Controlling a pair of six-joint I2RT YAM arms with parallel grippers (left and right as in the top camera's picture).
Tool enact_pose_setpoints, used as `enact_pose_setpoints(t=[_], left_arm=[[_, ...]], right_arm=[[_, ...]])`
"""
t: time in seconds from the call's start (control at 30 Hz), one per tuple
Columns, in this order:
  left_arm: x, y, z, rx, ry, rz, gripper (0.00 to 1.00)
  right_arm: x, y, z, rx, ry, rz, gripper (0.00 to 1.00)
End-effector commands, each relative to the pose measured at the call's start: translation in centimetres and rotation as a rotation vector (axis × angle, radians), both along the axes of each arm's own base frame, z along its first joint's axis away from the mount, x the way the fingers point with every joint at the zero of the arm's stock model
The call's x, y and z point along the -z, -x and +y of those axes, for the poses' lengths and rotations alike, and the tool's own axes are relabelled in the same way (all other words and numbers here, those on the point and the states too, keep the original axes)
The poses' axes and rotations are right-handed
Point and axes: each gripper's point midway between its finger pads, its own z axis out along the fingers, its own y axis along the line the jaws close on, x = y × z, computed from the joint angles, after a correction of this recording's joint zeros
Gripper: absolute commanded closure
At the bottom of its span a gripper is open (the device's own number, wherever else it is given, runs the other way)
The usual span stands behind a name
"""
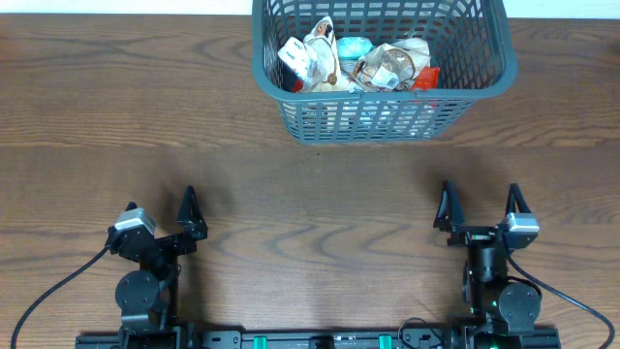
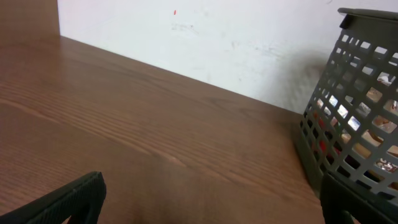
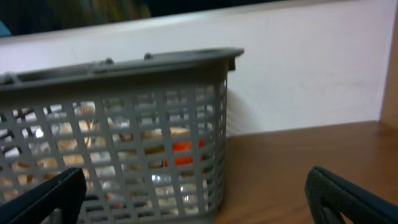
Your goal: Pack container
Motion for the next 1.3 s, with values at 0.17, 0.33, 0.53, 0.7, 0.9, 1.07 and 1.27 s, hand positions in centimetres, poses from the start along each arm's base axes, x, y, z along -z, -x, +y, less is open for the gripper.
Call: enact_pose_setpoints(t=[0.17, 0.33, 0.53, 0.7, 0.9, 1.07, 1.27], left_arm=[[1.8, 0.1, 0.3, -0.015, -0.008, 0.053, 0.01], [1.8, 0.1, 0.3, -0.015, -0.008, 0.053, 0.01], [1.8, 0.1, 0.3, -0.015, -0.008, 0.053, 0.02], [1.8, 0.1, 0.3, -0.015, -0.008, 0.053, 0.01], [1.8, 0.1, 0.3, -0.015, -0.008, 0.053, 0.01], [1.8, 0.1, 0.3, -0.015, -0.008, 0.053, 0.01], [1.8, 0.1, 0.3, -0.015, -0.008, 0.053, 0.01]], right_arm=[[3.5, -0.2, 0.6, -0.03, 0.027, 0.137, 0.01], [5.3, -0.1, 0.8, -0.042, 0.034, 0.211, 0.01], [5.3, -0.1, 0.8, -0.041, 0.079, 0.211, 0.01], [5.3, -0.1, 0.8, -0.04, 0.093, 0.211, 0.01], [5.3, -0.1, 0.8, -0.039, 0.149, 0.21, 0.01], [5.3, -0.1, 0.8, -0.039, 0.149, 0.209, 0.01], [5.3, -0.1, 0.8, -0.039, 0.149, 0.209, 0.01]])
